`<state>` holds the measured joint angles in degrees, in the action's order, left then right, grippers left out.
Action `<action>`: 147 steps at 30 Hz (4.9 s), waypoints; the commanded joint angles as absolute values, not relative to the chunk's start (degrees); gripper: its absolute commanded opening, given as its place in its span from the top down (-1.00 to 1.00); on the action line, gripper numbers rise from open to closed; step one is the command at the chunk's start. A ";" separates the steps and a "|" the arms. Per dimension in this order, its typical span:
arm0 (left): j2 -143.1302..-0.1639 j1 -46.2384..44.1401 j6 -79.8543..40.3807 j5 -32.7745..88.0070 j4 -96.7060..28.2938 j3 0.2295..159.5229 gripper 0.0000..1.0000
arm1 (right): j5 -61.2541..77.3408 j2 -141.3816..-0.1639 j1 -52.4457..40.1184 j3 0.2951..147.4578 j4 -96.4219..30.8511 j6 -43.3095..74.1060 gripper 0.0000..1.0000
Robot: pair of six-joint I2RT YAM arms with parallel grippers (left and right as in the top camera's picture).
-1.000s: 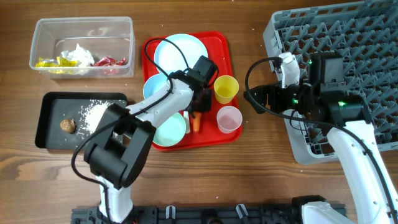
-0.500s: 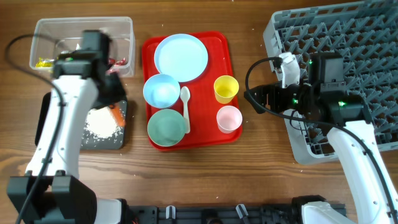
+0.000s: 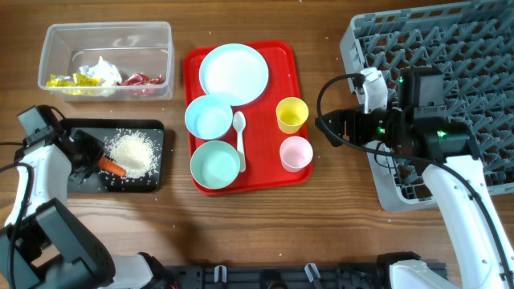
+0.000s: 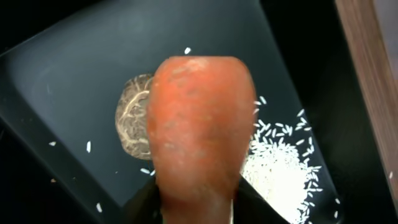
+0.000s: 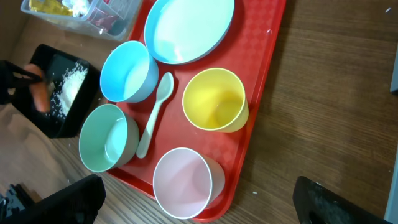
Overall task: Sort waste into correct bins and load items into the dishwasher rack
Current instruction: 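Move the carrot to the black tray and release it, then reach the left gripper to the yellow cup and grasp it, then lift the yellow cup and hand it to the right gripper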
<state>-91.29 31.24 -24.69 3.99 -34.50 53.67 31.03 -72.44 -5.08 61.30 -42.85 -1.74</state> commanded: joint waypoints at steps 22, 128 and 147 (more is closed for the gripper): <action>-73.12 -14.04 -15.42 12.53 -39.77 57.65 -0.64 | 28.80 -75.61 -6.24 62.30 -35.94 4.32 -0.89; -103.18 -11.27 -10.13 66.15 -27.94 81.01 0.92 | 38.63 -71.81 -1.45 62.33 -30.50 3.07 -0.94; -103.18 -11.33 -3.16 84.99 -25.02 80.99 0.92 | 75.59 -89.47 -11.31 62.30 15.25 20.01 -0.98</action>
<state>-103.98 -10.83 -4.54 85.17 -25.19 80.03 78.13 -88.97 -10.07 61.49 14.22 14.48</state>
